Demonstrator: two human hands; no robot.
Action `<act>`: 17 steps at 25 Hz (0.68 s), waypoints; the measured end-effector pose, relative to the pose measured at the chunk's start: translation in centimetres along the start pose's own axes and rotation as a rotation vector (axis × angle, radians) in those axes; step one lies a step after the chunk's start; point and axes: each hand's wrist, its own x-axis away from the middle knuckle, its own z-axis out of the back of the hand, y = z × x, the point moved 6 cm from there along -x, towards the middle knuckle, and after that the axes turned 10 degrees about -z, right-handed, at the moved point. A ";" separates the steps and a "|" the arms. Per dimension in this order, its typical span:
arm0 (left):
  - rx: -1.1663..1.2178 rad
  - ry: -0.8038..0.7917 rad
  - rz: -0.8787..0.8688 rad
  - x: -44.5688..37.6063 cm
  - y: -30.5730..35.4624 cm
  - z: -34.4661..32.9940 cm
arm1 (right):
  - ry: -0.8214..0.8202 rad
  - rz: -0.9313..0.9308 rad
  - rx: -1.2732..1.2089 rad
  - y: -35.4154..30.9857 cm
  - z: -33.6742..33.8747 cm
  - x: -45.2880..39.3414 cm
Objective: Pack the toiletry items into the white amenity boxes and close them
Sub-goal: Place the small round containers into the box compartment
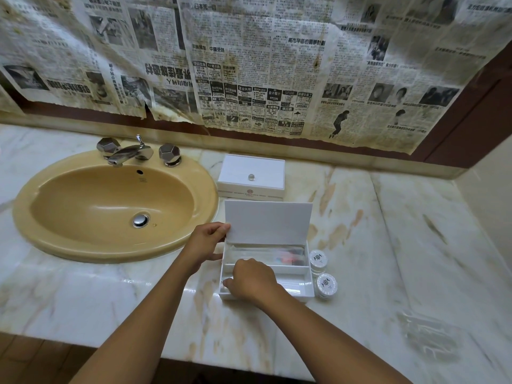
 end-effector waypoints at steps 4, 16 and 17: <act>-0.008 0.000 0.002 0.0 0.1 0.0 | 0.030 -0.005 -0.062 0.5 0.4 -0.1; -0.002 0.000 -0.001 0.0 0.3 -0.2 | 0.501 -0.202 -0.477 10.9 9.9 0.8; 0.002 0.000 -0.002 -0.1 0.3 -0.2 | 0.525 -0.240 -0.475 12.3 10.0 0.8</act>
